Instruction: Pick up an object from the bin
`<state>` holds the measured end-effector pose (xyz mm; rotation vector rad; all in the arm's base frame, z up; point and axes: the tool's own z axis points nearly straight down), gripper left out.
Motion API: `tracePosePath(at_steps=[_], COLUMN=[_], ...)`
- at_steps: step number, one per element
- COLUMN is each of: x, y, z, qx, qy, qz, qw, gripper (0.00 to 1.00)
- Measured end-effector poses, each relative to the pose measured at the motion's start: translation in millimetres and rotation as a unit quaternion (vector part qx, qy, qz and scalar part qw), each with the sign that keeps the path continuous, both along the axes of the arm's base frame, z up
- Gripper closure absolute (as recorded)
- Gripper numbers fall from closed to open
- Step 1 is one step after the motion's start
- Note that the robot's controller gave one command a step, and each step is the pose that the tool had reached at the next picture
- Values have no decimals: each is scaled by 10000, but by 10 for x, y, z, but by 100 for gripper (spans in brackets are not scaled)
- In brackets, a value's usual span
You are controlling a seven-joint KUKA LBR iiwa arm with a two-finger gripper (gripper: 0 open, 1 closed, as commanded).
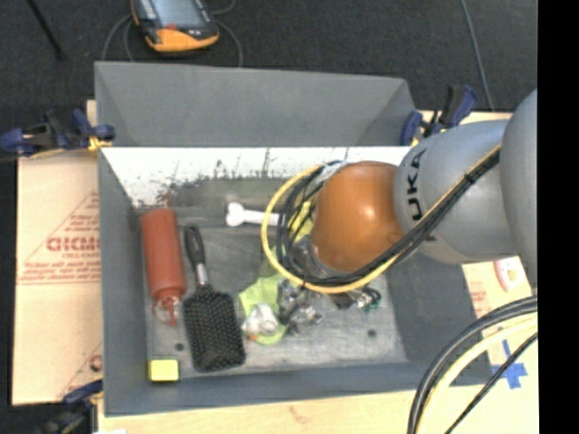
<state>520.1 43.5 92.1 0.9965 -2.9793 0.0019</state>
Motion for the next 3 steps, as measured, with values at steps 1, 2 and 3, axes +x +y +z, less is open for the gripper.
tracePosePath(at_steps=[1,2,3], x=[84,-5,-11], y=[18,25,25], z=[423,1073,1067], qx=[4,6,6], qy=[-37,-20,-11], qz=[200,246,246], qw=[9998,9997,9997], gripper=[100,0,0])
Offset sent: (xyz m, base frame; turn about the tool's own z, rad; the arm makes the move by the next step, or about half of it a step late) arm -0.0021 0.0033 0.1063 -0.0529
